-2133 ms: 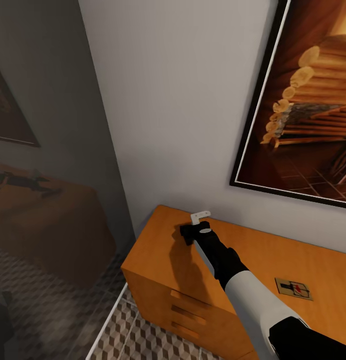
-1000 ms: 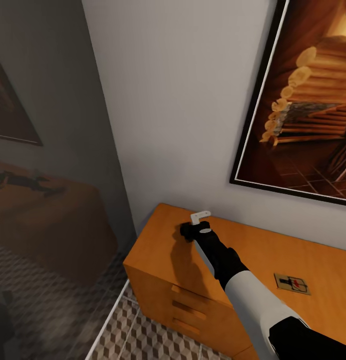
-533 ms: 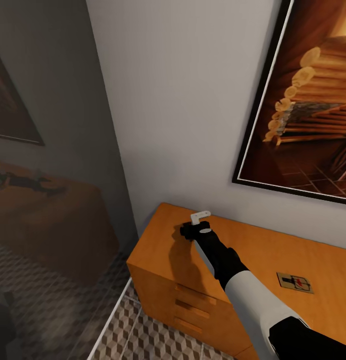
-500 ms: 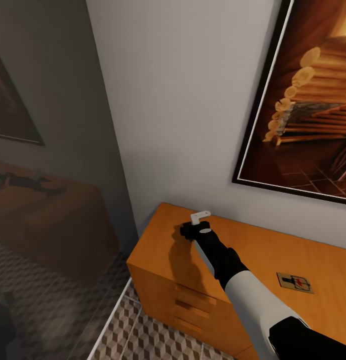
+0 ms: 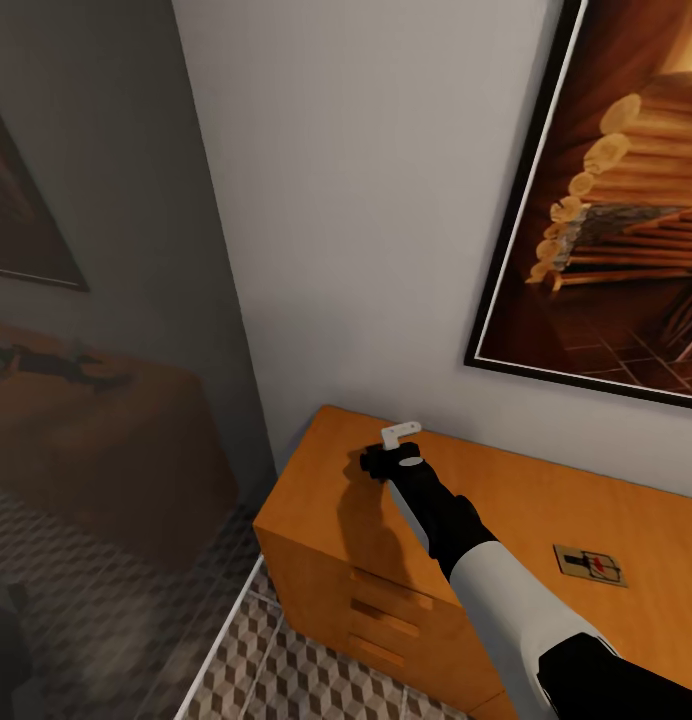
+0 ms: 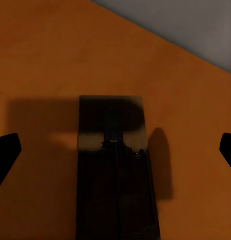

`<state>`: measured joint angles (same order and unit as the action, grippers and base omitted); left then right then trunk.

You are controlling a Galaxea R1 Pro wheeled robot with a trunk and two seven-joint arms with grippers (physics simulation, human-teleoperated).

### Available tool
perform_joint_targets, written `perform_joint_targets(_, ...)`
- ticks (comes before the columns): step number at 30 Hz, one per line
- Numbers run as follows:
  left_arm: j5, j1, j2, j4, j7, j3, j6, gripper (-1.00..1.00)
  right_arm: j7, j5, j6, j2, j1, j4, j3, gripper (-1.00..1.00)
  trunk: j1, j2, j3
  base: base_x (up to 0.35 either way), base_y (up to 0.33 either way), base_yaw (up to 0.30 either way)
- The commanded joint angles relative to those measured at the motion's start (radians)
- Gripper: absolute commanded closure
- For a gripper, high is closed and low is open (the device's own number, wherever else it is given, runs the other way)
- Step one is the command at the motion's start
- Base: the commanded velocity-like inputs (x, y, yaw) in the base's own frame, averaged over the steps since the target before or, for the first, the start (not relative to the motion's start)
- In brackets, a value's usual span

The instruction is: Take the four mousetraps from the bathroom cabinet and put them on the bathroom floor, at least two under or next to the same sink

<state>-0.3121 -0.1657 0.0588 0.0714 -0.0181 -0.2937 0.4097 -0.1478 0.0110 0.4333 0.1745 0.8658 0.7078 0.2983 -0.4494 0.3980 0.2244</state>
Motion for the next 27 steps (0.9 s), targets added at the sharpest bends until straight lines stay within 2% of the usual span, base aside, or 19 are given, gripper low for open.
perform_joint_targets(1,-0.004,-0.001,0.000,0.004,-0.002,-0.008,0.006,-1.00,-0.006,0.001,0.006,0.000,0.001,0.001,0.002,-1.00,-0.001,0.002,0.002,0.000,0.000,0.000)
perform_joint_targets(27,-0.004,-0.001,0.000,0.004,-0.002,-0.008,0.006,-1.00,-0.006,0.001,0.007,0.000,0.001,0.001,0.001,-1.00,-0.001,0.002,0.026,0.000,0.000,0.000)
